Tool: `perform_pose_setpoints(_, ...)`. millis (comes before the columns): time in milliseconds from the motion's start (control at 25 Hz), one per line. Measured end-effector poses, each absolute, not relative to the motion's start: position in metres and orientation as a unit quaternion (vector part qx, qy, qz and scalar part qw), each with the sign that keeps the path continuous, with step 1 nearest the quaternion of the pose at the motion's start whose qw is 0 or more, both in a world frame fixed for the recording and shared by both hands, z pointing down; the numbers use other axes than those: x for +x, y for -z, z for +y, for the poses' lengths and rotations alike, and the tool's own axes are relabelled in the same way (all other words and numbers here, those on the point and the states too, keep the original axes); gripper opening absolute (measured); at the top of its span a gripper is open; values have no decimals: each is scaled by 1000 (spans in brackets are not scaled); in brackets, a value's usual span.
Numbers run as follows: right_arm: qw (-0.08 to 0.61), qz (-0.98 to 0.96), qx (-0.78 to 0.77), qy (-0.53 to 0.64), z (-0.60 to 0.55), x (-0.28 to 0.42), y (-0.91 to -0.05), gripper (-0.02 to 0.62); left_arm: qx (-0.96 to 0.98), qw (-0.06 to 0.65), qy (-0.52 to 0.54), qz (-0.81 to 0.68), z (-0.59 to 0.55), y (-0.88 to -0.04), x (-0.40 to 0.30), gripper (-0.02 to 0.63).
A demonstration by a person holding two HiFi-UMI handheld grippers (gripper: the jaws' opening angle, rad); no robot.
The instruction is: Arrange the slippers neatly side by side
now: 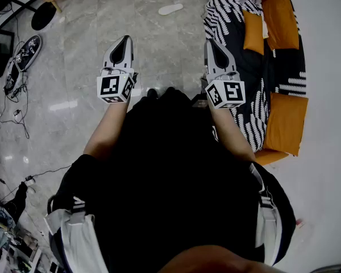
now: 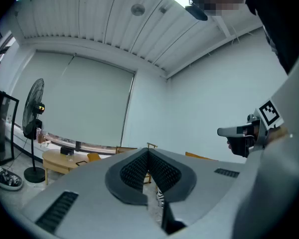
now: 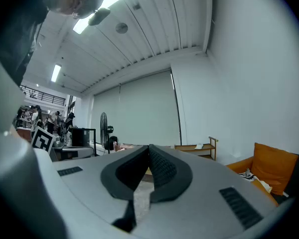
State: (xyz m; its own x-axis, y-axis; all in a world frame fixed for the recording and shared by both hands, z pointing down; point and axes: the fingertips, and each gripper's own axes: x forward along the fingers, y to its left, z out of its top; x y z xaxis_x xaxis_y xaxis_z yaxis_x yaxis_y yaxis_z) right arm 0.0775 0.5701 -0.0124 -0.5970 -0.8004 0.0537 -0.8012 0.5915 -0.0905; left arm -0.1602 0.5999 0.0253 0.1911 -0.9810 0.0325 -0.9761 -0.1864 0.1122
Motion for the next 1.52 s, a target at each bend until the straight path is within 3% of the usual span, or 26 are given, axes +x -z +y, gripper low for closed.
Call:
perform_pose_setpoints(760,22,-878,472,-77,551,155,-5,32,811,65,28,-581,551,9,-111,14)
perform_pose_setpoints(1040,43,-880,465,-84,538,165,-18,32,858,-9,-4,-514,533,40,-67,14)
perform_pose_setpoints(1520,39,-900,422,-101,514,184,-38,32,838,46,-7,-544,522,9,-44,14)
